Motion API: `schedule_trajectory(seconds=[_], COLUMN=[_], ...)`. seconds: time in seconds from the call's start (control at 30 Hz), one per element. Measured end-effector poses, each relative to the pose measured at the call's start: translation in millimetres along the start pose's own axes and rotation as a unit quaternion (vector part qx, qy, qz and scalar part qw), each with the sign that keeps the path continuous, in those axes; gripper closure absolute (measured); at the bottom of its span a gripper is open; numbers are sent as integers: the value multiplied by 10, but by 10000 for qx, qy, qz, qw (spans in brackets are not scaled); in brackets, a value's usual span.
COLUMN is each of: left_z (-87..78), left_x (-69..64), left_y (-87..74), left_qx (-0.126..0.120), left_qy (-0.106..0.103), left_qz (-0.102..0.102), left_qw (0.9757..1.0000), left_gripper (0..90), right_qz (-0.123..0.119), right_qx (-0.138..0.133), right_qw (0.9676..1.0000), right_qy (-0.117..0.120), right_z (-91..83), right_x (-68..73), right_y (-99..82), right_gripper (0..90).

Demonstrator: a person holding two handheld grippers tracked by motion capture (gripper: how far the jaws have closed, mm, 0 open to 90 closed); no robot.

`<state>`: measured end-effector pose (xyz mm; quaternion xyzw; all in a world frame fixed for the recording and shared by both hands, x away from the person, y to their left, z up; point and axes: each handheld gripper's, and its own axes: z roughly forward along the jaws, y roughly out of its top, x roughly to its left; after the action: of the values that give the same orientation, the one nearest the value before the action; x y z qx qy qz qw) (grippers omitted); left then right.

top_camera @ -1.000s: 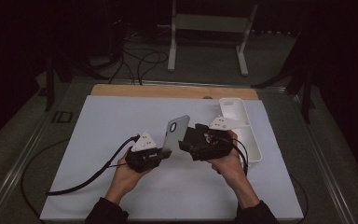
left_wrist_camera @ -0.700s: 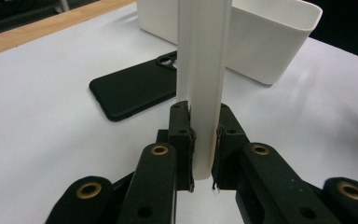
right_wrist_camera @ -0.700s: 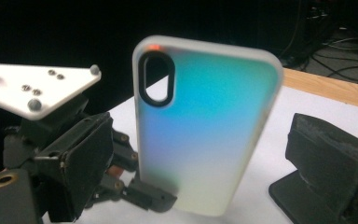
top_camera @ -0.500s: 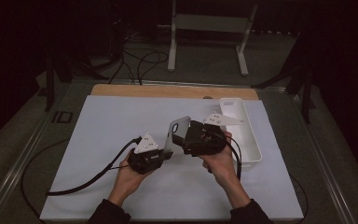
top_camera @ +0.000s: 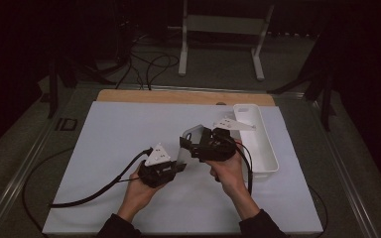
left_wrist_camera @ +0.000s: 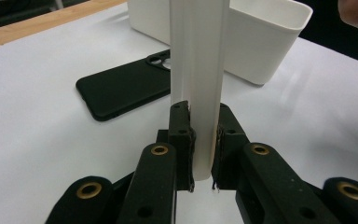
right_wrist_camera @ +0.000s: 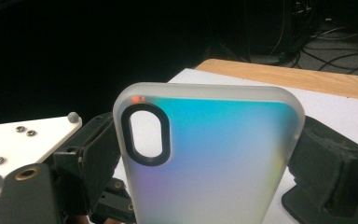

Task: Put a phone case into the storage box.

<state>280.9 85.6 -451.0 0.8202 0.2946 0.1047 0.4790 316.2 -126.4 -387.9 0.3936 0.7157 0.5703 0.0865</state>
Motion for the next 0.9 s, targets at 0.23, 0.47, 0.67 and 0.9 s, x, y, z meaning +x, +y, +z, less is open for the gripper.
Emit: schedule_trajectory(seconds=[0.23, 0.47, 0.67, 0.9], left_z=[9, -9, -69, -190], left_x=[-9, 2, 31, 123], left_y=[-13, -7, -12, -65], left_qx=[12, -22, -64, -128], left_qy=[-32, 57, 155, 514], left_qz=[-7, 35, 68, -70], left_qw=[10000, 10000, 9998, 9986], left_gripper=[812, 804, 673, 362], right_qz=[-15, -47, -51, -41], right_qx=[25, -8, -51, -73], right_qw=[10000, 10000, 10000, 9999], right_qy=[-17, -17, -54, -81], right_z=[10, -3, -20, -83], right_x=[-7, -7, -20, -77], right_y=[-11, -6, 4, 38], right_gripper=[164, 167, 167, 167])
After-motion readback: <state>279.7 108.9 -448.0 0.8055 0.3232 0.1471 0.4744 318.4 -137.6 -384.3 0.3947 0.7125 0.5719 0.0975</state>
